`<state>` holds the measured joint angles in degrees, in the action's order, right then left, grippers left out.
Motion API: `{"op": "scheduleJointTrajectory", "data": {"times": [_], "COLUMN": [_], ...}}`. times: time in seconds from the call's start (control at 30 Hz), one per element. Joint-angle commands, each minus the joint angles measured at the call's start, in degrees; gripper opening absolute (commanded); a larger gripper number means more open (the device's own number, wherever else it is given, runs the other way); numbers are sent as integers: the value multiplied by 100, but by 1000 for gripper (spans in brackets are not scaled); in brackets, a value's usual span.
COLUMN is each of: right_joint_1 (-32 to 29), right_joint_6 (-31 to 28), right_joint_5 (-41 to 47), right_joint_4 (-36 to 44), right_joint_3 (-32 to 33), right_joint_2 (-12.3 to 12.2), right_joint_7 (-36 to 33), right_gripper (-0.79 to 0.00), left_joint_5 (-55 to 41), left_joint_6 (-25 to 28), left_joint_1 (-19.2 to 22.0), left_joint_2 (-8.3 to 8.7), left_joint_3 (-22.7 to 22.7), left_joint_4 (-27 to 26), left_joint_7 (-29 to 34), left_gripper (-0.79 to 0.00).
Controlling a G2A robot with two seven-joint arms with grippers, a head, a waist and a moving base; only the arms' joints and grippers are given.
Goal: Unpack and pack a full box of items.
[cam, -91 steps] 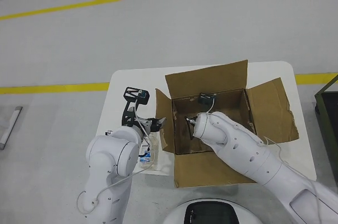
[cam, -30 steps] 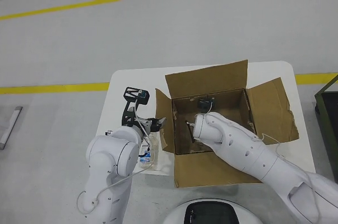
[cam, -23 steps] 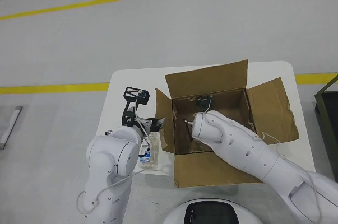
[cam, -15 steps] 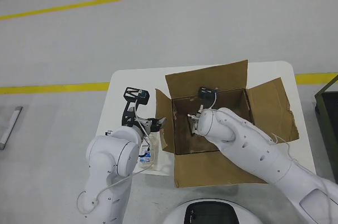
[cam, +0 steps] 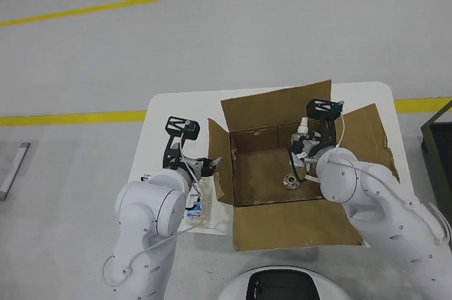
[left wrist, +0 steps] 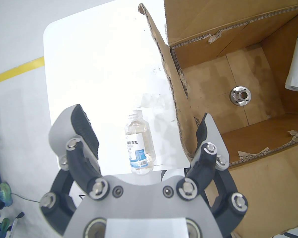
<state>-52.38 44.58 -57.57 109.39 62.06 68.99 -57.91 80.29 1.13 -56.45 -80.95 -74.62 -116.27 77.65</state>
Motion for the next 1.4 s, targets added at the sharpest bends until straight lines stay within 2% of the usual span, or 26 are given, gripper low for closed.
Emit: {"op": "scheduleJointTrajectory", "data": {"times": [0.0, 0.37, 0.53, 0.7, 0.9, 1.07, 1.37], "right_joint_1": [5, 5, -162, -302, -636, -959, -975], "right_joint_6": [13, 13, -526, -1078, -2313, -2944, -2962], "right_joint_5": [21, 21, 97, 30, -740, -892, -891], "right_joint_4": [-4, -4, 350, 768, 1370, 1780, 1790], "right_joint_3": [-2, -2, 274, 967, 1885, 2378, 2399], "right_joint_2": [3, 3, -23, -132, -350, -443, -446], "right_joint_7": [12, 12, 262, -154, -1311, -2041, -2045], "right_gripper": [-785, -785, -785, -785, -785, -785, -785], "left_joint_5": [0, 0, 0, 0, 0, 0, 0], "left_joint_6": [0, 0, 0, 0, 0, 0, 0], "left_joint_1": [0, 0, 0, 0, 0, 0, 0], "left_joint_2": [0, 0, 0, 0, 0, 0, 0], "left_joint_3": [0, 0, 0, 0, 0, 0, 0], "left_joint_4": [0, 0, 0, 0, 0, 0, 0], "left_joint_7": [0, 0, 0, 0, 0, 0, 0], "left_gripper": [0, 0, 0, 0, 0, 0, 0]}}
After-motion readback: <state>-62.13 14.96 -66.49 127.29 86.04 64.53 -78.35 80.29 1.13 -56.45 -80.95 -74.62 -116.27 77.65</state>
